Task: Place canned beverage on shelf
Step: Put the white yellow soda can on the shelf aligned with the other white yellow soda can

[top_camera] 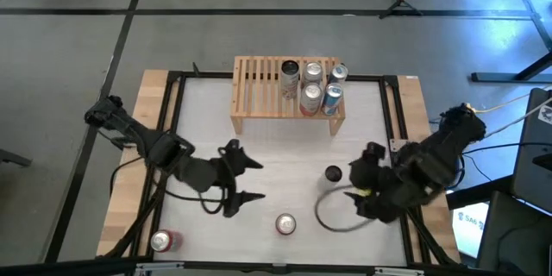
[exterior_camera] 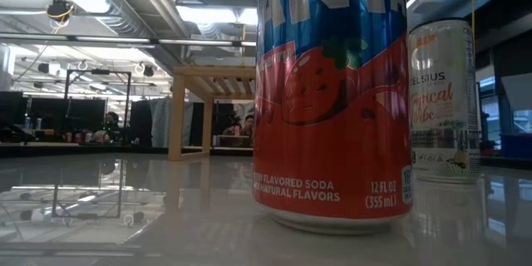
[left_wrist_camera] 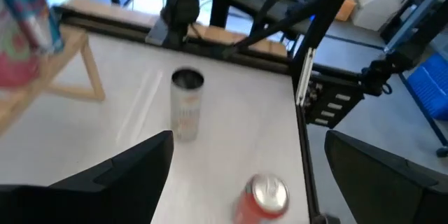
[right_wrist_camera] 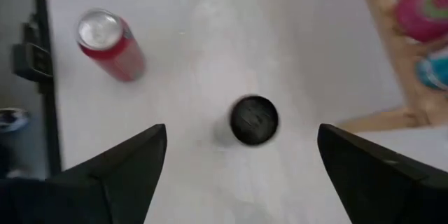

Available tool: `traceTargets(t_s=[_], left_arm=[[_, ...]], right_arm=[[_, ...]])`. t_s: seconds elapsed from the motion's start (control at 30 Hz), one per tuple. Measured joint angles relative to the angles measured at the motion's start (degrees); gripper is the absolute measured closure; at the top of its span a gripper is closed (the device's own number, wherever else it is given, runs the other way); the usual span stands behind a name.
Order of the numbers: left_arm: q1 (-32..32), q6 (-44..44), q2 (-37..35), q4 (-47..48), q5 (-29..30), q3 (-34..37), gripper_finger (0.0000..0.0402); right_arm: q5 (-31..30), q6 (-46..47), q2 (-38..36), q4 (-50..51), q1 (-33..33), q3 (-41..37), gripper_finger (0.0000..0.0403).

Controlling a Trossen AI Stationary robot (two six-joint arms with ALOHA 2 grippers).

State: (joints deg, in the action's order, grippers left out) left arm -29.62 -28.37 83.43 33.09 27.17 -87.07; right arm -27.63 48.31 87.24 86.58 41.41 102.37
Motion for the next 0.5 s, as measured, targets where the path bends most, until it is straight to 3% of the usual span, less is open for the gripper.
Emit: traceTargets(t_s=[0.23, 0.5], left_arm=[[6.0, 5.0, 3.9, -10.8, -2.6, 0.0, 0.0040], [13.2, 3.4, 12.0, -19.2, -14.4, 0.0, 0.0040]], right_arm=[[-4.9, 9.8, -1.9, 3.3, 8.7, -7.4, 0.0042], [-9.3, 20.4, -7.0, -1.9, 14.2, -24.4, 0.0042]])
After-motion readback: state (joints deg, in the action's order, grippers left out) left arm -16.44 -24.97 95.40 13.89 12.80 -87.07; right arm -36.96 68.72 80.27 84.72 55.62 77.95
